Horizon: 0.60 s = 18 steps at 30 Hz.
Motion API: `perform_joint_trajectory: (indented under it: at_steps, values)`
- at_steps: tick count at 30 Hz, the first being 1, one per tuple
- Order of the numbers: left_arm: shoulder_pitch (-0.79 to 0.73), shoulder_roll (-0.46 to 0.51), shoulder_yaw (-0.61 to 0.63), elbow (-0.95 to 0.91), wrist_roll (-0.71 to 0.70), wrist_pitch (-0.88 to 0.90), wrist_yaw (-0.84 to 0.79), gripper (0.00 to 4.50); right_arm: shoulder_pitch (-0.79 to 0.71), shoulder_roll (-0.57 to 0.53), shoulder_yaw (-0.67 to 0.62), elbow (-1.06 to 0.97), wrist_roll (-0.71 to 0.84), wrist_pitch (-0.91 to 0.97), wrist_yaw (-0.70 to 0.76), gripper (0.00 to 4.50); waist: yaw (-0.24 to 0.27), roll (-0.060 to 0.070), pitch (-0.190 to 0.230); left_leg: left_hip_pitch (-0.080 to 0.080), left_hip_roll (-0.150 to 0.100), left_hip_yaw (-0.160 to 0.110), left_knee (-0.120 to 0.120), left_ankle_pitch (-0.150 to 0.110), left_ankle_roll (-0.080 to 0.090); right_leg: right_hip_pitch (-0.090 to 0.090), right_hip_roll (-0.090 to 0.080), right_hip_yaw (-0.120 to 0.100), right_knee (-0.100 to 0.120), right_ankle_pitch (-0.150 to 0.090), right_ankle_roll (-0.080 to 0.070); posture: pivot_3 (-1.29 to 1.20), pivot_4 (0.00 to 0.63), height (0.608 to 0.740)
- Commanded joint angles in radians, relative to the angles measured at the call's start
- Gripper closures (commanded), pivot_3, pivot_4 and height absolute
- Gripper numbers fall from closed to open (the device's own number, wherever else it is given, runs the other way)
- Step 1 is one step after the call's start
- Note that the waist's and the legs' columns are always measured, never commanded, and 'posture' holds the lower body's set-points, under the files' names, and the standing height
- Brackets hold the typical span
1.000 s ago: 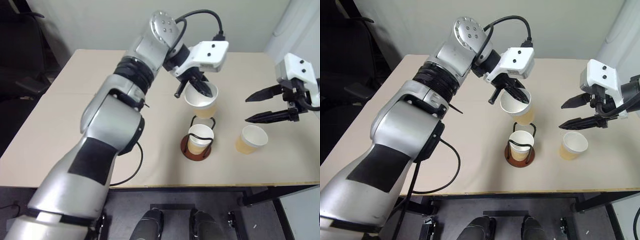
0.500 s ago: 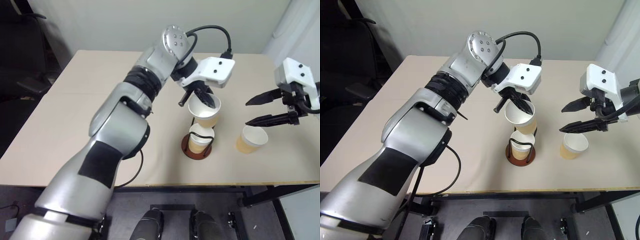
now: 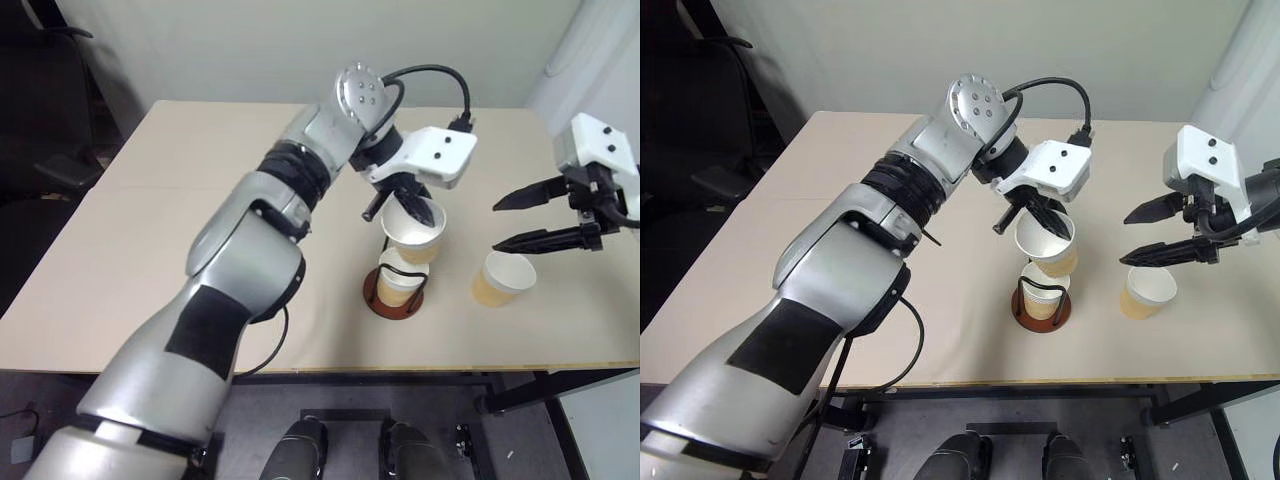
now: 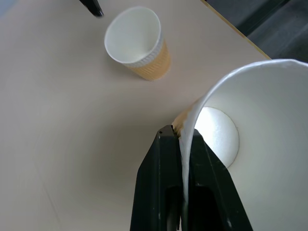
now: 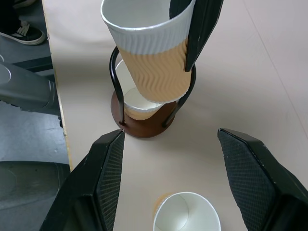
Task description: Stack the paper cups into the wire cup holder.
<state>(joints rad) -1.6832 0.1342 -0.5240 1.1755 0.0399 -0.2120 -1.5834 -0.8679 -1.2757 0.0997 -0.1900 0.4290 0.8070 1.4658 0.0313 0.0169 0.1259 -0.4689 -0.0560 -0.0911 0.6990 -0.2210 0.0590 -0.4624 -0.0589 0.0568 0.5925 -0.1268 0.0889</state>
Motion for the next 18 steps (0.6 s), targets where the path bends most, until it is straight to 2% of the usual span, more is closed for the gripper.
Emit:
perform_joint_trajectory:
  at_steps: [1,18]
  values:
    - [-0.007,0.007,-0.014,-0.038,-0.011,-0.015,-0.031,4.46,-0.001,-0.025,-0.050,-0.016,0.010,0.002,-0.006,1.39,0.000,0.000,0.000,0.000,0.000,0.000,0.000,0.000,0.000,0.000,0.000,0.000,0.000,0.000,0.001,0.00,0.150,0.740]
    - [0.018,-0.003,-0.067,-0.075,-0.050,0.007,-0.031,4.46,0.017,-0.026,-0.057,-0.028,0.012,0.002,-0.011,1.39,0.001,0.000,0.000,0.000,0.000,0.000,0.000,0.000,0.000,0.000,0.000,0.000,0.000,0.001,0.002,0.00,0.150,0.740]
